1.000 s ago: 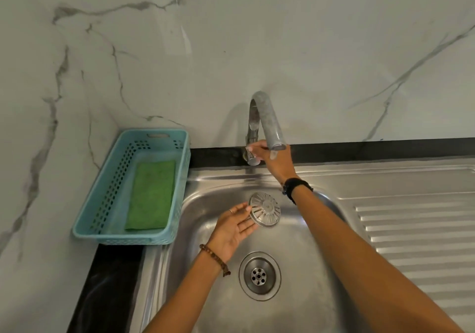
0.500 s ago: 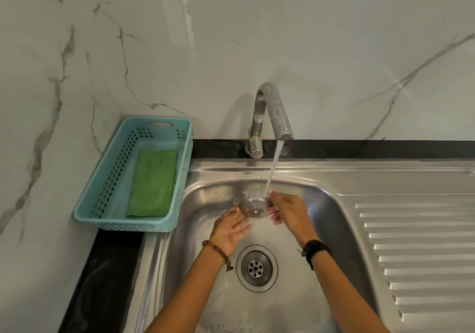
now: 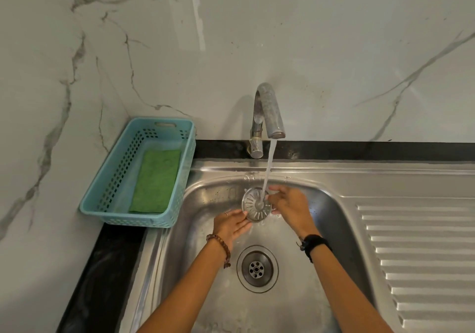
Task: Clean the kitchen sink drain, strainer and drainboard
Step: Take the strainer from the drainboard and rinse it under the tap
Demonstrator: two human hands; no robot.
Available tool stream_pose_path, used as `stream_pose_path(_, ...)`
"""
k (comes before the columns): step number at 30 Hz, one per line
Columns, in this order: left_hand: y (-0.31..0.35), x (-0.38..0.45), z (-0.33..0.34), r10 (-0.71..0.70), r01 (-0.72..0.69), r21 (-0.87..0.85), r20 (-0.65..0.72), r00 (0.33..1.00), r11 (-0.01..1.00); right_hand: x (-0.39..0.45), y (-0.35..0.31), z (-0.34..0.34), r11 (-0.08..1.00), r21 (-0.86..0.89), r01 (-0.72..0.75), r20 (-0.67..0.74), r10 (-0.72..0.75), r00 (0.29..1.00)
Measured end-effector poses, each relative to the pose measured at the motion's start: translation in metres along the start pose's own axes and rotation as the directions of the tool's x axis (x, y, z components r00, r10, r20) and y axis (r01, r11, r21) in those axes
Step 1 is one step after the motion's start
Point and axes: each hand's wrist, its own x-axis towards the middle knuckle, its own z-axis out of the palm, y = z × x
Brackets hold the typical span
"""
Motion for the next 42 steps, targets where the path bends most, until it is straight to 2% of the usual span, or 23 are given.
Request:
stream_pose_path(2, 0.001, -0.001, 0.002, 0.053, -0.053, 0.013, -0.003, 0.999, 0.998, -0.005, 0.001, -0.003, 0.994, -0.044, 0.105, 0.003, -0.105, 0.994)
stream_pose_path(4, 0.007, 0.0, 0.005, 0.162, -0.16, 0.058, -0.031, 0.986, 0.985, -0.01, 0.009, -0.007, 0.993, 0.024, 0.117, -0.045, -0.115, 0.992)
stream_pose_path(7, 0.016, -0.001, 0.012, 0.352, -0.331, 0.324, -0.007, 0.936, 0.886, -0.009, 0.028, -0.008, 0.946, 0.322, -0.028, -0.07, 0.053, 0.996)
stream_pose_path(9, 0.017, -0.002, 0.016, 0.405, -0.369, 0.441, 0.013, 0.914, 0.818, -0.005, 0.034, -0.003, 0.894, 0.407, -0.188, 0.034, 0.191, 0.981)
stream_pose_path(11, 0.017, -0.001, 0.015, 0.376, -0.335, 0.42, -0.017, 0.926, 0.844, -0.001, 0.035, 0.006, 0.863, 0.393, -0.317, 0.146, 0.282, 0.948)
stream_pose_path(14, 0.012, 0.002, 0.004, 0.199, -0.173, 0.218, -0.104, 0.974, 0.96, 0.005, 0.028, 0.013, 0.886, 0.321, -0.334, 0.152, 0.3, 0.942)
stream_pose_path(17, -0.001, 0.002, -0.01, -0.016, 0.031, 0.151, -0.099, 0.995, 0.988, 0.004, 0.018, 0.013, 0.978, 0.129, -0.161, 0.077, 0.152, 0.985)
stream_pose_path(19, -0.009, 0.001, -0.012, -0.083, 0.091, 0.128, -0.059, 0.995, 0.988, -0.003, 0.012, 0.01, 1.0, -0.001, -0.022, 0.059, 0.022, 0.998)
stream_pose_path(21, -0.01, 0.001, -0.007, -0.058, 0.061, 0.104, -0.035, 0.998, 0.993, -0.011, 0.013, 0.004, 0.992, -0.096, 0.083, 0.032, -0.081, 0.996)
stream_pose_path(23, -0.007, 0.003, 0.001, 0.021, -0.018, 0.08, -0.035, 0.999, 0.997, -0.016, 0.019, -0.005, 0.989, -0.077, 0.126, -0.02, -0.128, 0.992)
stream_pose_path(25, -0.002, 0.005, 0.008, 0.079, -0.077, 0.046, -0.032, 0.996, 0.996, -0.019, 0.027, -0.013, 0.991, 0.085, 0.107, -0.061, -0.102, 0.993)
stream_pose_path(29, 0.004, 0.008, 0.014, 0.066, -0.059, -0.184, 0.029, 0.997, 0.981, -0.02, 0.035, -0.014, 0.948, 0.301, 0.099, -0.051, -0.087, 0.995)
stream_pose_path(31, 0.003, 0.009, 0.011, 0.081, -0.075, -0.166, 0.03, 0.996, 0.983, -0.018, 0.038, -0.01, 0.91, 0.409, 0.067, -0.016, -0.066, 0.998)
stream_pose_path(34, -0.001, 0.011, 0.003, 0.113, -0.106, -0.139, 0.043, 0.993, 0.985, -0.01, 0.035, -0.004, 0.83, 0.547, -0.113, 0.073, 0.087, 0.994)
stream_pose_path(37, -0.007, 0.013, -0.005, 0.079, -0.072, -0.108, 0.067, 0.995, 0.992, 0.0, 0.027, 0.001, 0.861, 0.487, -0.147, 0.101, 0.112, 0.989)
stream_pose_path(40, -0.014, 0.017, -0.009, -0.005, 0.015, -0.102, 0.097, 0.995, 0.995, 0.006, 0.015, 0.003, 0.952, 0.305, -0.014, 0.112, -0.022, 0.993)
stream_pose_path(42, -0.017, 0.018, -0.009, -0.009, 0.021, -0.109, 0.113, 0.994, 0.994, 0.007, 0.012, 0.004, 0.978, 0.188, 0.086, 0.139, -0.114, 0.984)
